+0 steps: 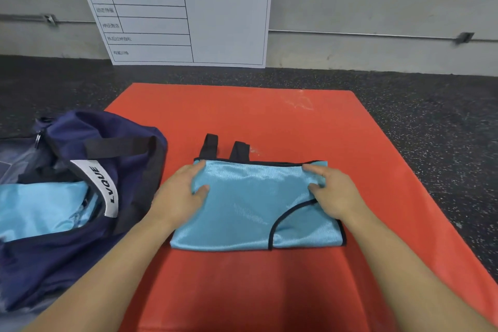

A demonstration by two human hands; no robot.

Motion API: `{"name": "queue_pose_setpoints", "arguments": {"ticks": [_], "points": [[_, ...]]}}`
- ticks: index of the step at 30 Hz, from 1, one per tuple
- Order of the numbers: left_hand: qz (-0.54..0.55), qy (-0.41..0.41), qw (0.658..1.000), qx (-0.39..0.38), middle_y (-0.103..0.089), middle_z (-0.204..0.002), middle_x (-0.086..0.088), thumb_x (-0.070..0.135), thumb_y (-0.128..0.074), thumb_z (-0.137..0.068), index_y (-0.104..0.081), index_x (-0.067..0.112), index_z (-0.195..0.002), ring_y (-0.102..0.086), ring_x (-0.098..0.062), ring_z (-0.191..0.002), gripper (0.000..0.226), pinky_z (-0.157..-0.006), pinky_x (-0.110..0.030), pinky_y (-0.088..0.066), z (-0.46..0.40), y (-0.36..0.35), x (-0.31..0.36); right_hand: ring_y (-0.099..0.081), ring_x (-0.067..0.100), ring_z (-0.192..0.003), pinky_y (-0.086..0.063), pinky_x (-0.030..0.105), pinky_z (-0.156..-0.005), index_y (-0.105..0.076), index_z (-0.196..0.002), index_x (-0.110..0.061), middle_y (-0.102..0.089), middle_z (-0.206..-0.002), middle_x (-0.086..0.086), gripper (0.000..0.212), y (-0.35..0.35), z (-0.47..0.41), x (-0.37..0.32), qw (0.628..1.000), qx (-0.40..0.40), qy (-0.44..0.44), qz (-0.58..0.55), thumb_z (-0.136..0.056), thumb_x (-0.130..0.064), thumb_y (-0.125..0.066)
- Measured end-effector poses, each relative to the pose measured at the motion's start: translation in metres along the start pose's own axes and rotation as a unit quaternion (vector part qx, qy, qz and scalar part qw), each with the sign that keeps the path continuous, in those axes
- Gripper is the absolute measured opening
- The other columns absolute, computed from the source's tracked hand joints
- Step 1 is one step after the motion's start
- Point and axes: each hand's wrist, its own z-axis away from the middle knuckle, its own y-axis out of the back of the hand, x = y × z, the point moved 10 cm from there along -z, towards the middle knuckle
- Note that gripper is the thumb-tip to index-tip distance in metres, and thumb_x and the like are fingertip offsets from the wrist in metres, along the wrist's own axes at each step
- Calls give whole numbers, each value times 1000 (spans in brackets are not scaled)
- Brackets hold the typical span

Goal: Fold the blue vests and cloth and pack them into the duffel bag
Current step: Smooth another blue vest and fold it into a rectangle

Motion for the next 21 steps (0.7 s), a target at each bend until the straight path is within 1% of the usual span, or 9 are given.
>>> {"name": "queue_pose_setpoints", "arguments": {"ticks": [2, 4, 5, 8, 10, 11, 14, 18, 21], "points": [[-67, -12, 998, 14, -46, -144, 7, 38, -62, -94, -43, 29, -151, -60, -21, -116, 61, -95, -40, -51, 2, 2, 4, -63, 18, -92, -51, 34, -86, -52, -145, -44, -56, -147, 0, 55, -1, 1, 0, 999, 15, -4, 39, -96, -20, -62], [-153, -56, 985, 63, -44, -140, -2, 42, -58, -93, -48, 22, -146, -60, -28, -108, 58, -85, -43, -53, 8, 8, 21, -47, 28, -132, -45, 43, -102, -44, -151, -42, -44, -154, 6, 59, 5, 8, -7, 988, 65, -7, 138, -97, -29, -63], [-186, -93, 974, 88, -45, -141, -7, 44, -55, -92, -52, 18, -142, -57, -32, -113, 56, -86, -45, -52, 13, 10, 35, -38, 30, -139, -41, 47, -107, -42, -152, -38, -39, -157, 8, 60, 9, 13, -18, 977, 104, 6, 188, -97, -33, -63], [-200, -171, 963, 63, -45, -152, -11, 39, -42, -96, -57, 15, -138, -45, -31, -136, 51, -106, -47, -44, 29, -16, 72, -33, 35, -147, -33, 52, -116, -51, -148, -26, -39, -159, 12, 49, -10, 33, -73, 959, 156, 124, 202, -99, -30, -57], [-206, -189, 960, 21, -46, -154, -9, 32, -35, -97, -56, 10, -140, -40, -27, -144, 52, -116, -44, -33, 39, -45, 83, -36, 32, -148, -30, 53, -121, -55, -145, -20, -47, -155, 10, 46, -55, 49, -113, 947, 97, 240, 190, -101, -28, -43], [-215, -188, 958, 5, -48, -153, -10, 30, -34, -96, -56, 7, -141, -41, -26, -145, 55, -117, -42, -28, 41, -58, 81, -34, 28, -150, -27, 52, -122, -50, -150, -18, -45, -157, 8, 52, -80, 58, -124, 946, 42, 268, 178, -103, -31, -32], [-232, -154, 960, -8, -47, -154, -11, 35, -31, -95, -52, 5, -145, -42, -22, -144, 62, -118, -38, -20, 38, -69, 64, -8, 19, -158, -8, 46, -127, -18, -163, -22, -17, -170, 0, 74, -113, 63, -112, 956, -75, 225, 171, -96, -48, -1], [-234, -86, 968, -31, -13, -168, 0, 62, -9, -91, -20, 15, -161, -8, -13, -155, 85, -125, -33, 1, 30, -54, 38, 5, 18, -158, 2, 43, -127, -11, -163, -27, 0, -172, -4, 86, -78, 32, -55, 963, -38, 132, 232, -87, -59, 10], [-231, -53, 971, -33, -6, -169, 2, 66, 2, -86, -9, 21, -162, 4, -11, -155, 89, -125, -33, 6, 27, -43, 25, 5, 20, -158, 0, 44, -128, -6, -164, -26, 0, -172, 0, 70, -44, 18, -12, 967, -4, 30, 253, -99, -53, 1]]}}
